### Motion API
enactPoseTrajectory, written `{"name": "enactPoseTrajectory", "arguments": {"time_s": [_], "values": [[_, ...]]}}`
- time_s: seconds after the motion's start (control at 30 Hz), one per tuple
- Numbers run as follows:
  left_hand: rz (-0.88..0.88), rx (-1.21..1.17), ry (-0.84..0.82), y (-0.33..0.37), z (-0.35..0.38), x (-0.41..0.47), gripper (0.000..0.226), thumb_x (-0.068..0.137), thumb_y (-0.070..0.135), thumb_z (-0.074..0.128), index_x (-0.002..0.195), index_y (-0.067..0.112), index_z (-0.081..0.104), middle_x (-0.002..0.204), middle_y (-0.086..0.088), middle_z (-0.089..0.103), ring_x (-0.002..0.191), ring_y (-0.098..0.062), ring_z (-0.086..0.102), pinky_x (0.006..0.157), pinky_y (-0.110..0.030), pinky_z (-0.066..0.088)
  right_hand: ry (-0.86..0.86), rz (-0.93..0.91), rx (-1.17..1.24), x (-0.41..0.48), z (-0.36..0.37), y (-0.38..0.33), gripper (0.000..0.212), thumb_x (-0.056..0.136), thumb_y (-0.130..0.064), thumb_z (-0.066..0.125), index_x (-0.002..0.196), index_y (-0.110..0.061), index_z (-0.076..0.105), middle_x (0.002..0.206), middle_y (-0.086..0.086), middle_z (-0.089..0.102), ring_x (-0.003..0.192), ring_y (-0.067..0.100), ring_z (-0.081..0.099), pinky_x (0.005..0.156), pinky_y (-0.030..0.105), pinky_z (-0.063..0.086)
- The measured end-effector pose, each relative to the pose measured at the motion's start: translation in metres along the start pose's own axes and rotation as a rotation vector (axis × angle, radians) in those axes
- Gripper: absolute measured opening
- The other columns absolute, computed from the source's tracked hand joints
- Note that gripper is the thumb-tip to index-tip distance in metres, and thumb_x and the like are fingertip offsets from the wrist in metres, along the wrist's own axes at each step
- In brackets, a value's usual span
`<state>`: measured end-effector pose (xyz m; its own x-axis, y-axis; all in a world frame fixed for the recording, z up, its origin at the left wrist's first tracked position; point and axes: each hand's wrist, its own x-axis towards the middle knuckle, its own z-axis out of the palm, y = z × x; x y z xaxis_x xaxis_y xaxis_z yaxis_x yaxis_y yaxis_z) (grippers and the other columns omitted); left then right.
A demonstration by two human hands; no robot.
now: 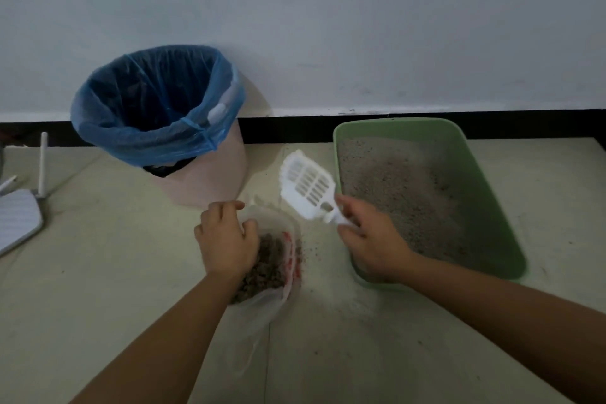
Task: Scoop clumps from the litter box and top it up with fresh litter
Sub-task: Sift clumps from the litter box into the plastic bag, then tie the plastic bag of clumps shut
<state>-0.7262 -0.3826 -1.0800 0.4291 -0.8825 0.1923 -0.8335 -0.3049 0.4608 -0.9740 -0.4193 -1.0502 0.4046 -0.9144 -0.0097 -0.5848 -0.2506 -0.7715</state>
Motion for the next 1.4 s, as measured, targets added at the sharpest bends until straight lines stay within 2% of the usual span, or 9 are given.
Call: {"name": "enactPoseTrajectory", "arguments": {"time_s": [0.13,0.2,0.37,0.6,0.8,0.93,1.03,1.13,1.4], "values": [[0.153,-0.110,-0.038,0.065,0.027,-0.014,0.038,0.090,0.034,0.039,0.118,0.015,0.057,0.118,-0.007,0.055,0.113,-0.027,0.047,0.094,-0.042,0.037,0.326,0.200,0.057,-0.009,-0.061,0.032,0.056,0.092,-0.028,0.067,0.144,-0.025,0.045,0.093,-0.013,0.063,0.078,0.005,0.063,0.063,0.016,0.049],[0.249,-0.108,-0.069,0.094,0.043,-0.028,0.041,0.091,0.039,0.037,0.119,0.016,0.056,0.120,-0.005,0.053,0.113,-0.025,0.047,0.093,-0.042,0.038,0.495,0.249,-0.018,-0.022,-0.088,0.060,0.050,0.094,-0.031,0.063,0.140,-0.022,0.048,0.105,-0.003,0.065,0.090,0.017,0.064,0.075,0.028,0.048],[0.378,-0.034,-0.167,0.145,0.077,-0.064,0.044,0.091,0.043,0.040,0.122,0.016,0.056,0.124,-0.006,0.051,0.120,-0.025,0.041,0.099,-0.042,0.031,0.696,0.521,-0.225,-0.074,-0.151,0.134,0.030,0.102,-0.025,0.047,0.126,-0.007,0.052,0.116,0.017,0.059,0.103,0.034,0.058,0.077,0.031,0.037],[0.397,0.123,-0.200,0.158,0.104,-0.087,0.046,0.090,0.040,0.037,0.117,0.011,0.060,0.120,-0.011,0.058,0.116,-0.029,0.048,0.103,-0.046,0.027,0.367,0.937,-0.142,-0.133,-0.164,0.210,0.041,0.098,-0.033,0.055,0.128,-0.004,0.056,0.118,0.021,0.065,0.094,0.035,0.066,0.080,0.038,0.054],[0.435,0.105,-0.176,0.161,0.101,-0.088,0.047,0.090,0.041,0.036,0.117,0.013,0.062,0.119,-0.008,0.058,0.115,-0.026,0.048,0.103,-0.046,0.027,0.163,1.059,-0.152,-0.136,-0.141,0.235,0.027,0.098,-0.027,0.048,0.112,-0.007,0.058,0.110,0.018,0.063,0.089,0.027,0.054,0.076,0.029,0.041],[0.470,0.207,-0.255,0.163,0.096,-0.086,0.051,0.094,0.047,0.029,0.115,0.014,0.062,0.122,-0.006,0.056,0.118,-0.024,0.046,0.104,-0.043,0.023,0.341,1.220,-0.230,-0.115,-0.144,0.227,0.066,0.092,-0.031,0.055,0.146,-0.002,0.029,0.147,0.023,0.037,0.132,0.039,0.038,0.107,0.047,0.037],[0.573,0.235,-0.318,0.160,0.091,-0.074,0.051,0.097,0.047,0.026,0.113,0.014,0.061,0.125,-0.008,0.054,0.123,-0.026,0.044,0.103,-0.044,0.028,0.443,0.938,-0.376,-0.101,-0.153,0.203,0.077,0.091,-0.023,0.057,0.153,-0.004,0.016,0.158,0.022,0.015,0.144,0.040,0.017,0.115,0.052,0.020],[0.724,0.302,-0.324,0.148,0.065,-0.034,0.049,0.099,0.045,0.025,0.103,0.014,0.062,0.118,-0.008,0.058,0.114,-0.027,0.049,0.094,-0.041,0.036,0.433,0.573,-0.464,-0.073,-0.154,0.167,0.070,0.093,-0.022,0.055,0.151,-0.003,0.023,0.154,0.024,0.023,0.140,0.043,0.023,0.113,0.053,0.023],[1.012,0.361,-0.278,0.070,-0.072,0.044,0.043,0.101,0.042,0.030,0.097,0.017,0.065,0.099,-0.001,0.060,0.088,-0.021,0.055,0.077,-0.035,0.045,-0.030,0.042,-0.346,0.029,-0.073,0.014,0.057,0.098,-0.023,0.051,0.149,-0.007,0.034,0.146,0.018,0.045,0.134,0.031,0.041,0.110,0.038,0.034]]}}
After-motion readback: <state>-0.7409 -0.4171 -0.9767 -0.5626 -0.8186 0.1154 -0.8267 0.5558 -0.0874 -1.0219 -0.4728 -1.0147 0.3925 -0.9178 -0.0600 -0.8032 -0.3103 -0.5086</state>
